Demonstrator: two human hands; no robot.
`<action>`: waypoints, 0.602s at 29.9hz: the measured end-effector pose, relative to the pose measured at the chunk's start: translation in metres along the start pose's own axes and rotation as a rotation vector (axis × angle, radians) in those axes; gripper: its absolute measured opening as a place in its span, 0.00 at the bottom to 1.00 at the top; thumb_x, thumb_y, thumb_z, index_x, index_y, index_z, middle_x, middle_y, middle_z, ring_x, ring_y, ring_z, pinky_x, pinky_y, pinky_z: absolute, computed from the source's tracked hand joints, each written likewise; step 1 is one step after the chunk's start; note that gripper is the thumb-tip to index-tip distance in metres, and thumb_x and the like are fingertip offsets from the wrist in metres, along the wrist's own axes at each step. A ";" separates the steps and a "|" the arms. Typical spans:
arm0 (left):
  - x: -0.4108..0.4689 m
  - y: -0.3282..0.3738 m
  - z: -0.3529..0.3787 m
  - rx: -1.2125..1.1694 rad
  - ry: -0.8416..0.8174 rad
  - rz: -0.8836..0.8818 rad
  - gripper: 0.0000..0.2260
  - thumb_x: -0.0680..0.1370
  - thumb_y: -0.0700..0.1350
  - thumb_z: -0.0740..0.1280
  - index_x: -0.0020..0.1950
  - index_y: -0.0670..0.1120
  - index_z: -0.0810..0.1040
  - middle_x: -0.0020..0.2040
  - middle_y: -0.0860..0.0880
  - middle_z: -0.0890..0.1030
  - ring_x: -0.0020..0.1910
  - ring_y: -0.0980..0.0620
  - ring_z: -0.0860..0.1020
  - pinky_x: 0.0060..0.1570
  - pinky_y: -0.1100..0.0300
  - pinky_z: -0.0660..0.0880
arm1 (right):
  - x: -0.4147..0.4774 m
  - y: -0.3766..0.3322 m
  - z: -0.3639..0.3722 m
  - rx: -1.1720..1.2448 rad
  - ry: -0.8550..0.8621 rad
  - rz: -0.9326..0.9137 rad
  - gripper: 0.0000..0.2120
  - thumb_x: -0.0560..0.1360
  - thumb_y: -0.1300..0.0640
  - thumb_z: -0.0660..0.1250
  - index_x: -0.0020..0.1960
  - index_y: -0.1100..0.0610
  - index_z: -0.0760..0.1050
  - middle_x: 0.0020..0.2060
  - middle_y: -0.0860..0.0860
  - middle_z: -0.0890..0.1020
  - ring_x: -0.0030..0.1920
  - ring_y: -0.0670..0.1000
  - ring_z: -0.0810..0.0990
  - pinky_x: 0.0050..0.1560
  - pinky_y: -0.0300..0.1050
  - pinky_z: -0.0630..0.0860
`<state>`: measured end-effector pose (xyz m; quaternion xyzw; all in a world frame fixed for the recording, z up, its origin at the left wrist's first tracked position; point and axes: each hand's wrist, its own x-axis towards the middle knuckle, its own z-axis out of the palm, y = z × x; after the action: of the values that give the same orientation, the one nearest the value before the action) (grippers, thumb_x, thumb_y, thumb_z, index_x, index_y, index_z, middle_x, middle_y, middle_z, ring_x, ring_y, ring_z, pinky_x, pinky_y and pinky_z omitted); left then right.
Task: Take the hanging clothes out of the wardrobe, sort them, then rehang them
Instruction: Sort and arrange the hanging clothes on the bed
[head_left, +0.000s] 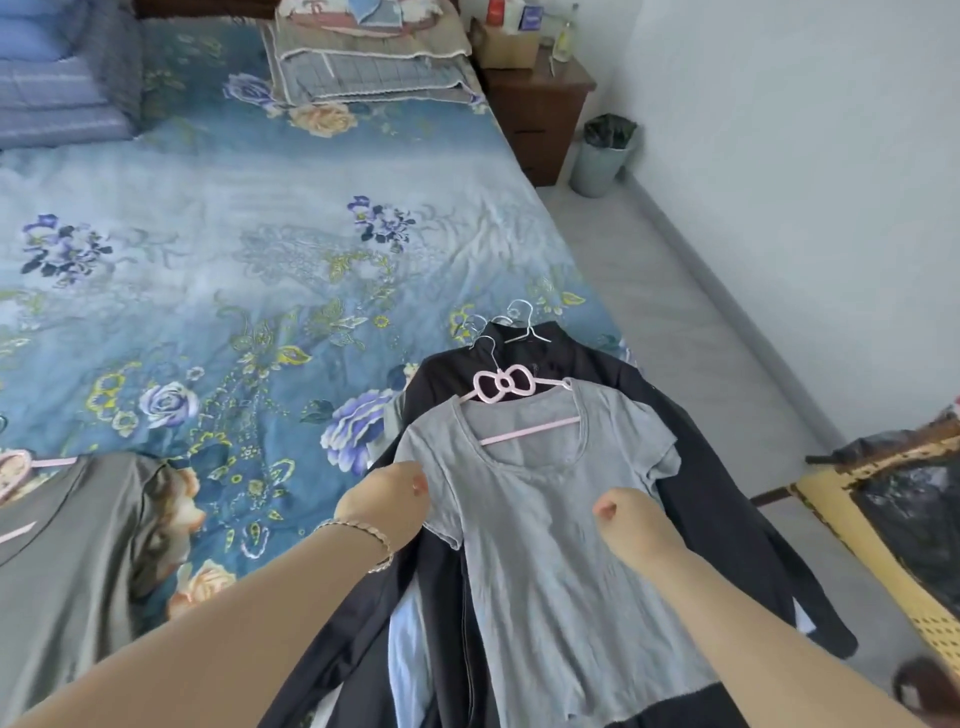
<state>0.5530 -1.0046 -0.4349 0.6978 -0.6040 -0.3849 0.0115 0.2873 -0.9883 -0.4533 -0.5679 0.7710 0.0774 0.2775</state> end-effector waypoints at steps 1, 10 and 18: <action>0.039 0.010 0.020 -0.013 0.051 -0.084 0.07 0.79 0.43 0.57 0.51 0.48 0.75 0.49 0.47 0.79 0.50 0.46 0.77 0.51 0.57 0.72 | 0.066 0.008 -0.003 -0.046 -0.007 -0.060 0.12 0.77 0.63 0.58 0.56 0.61 0.76 0.56 0.55 0.78 0.55 0.55 0.77 0.54 0.46 0.74; 0.141 -0.002 0.056 -0.115 0.294 -0.384 0.08 0.79 0.42 0.58 0.43 0.52 0.72 0.38 0.51 0.77 0.40 0.47 0.74 0.44 0.55 0.73 | 0.287 -0.006 0.001 -0.418 -0.010 -0.247 0.25 0.79 0.52 0.59 0.74 0.54 0.57 0.70 0.52 0.64 0.69 0.54 0.65 0.65 0.49 0.64; 0.144 -0.006 0.056 -0.254 0.320 -0.474 0.11 0.77 0.41 0.58 0.41 0.57 0.71 0.41 0.53 0.78 0.42 0.47 0.77 0.46 0.56 0.75 | 0.309 -0.001 0.007 -0.273 0.092 -0.328 0.11 0.80 0.52 0.58 0.56 0.58 0.72 0.46 0.54 0.76 0.50 0.59 0.77 0.42 0.47 0.65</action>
<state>0.5237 -1.1004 -0.5528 0.8639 -0.3620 -0.3345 0.1031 0.2289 -1.2433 -0.6186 -0.7209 0.6625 0.1088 0.1716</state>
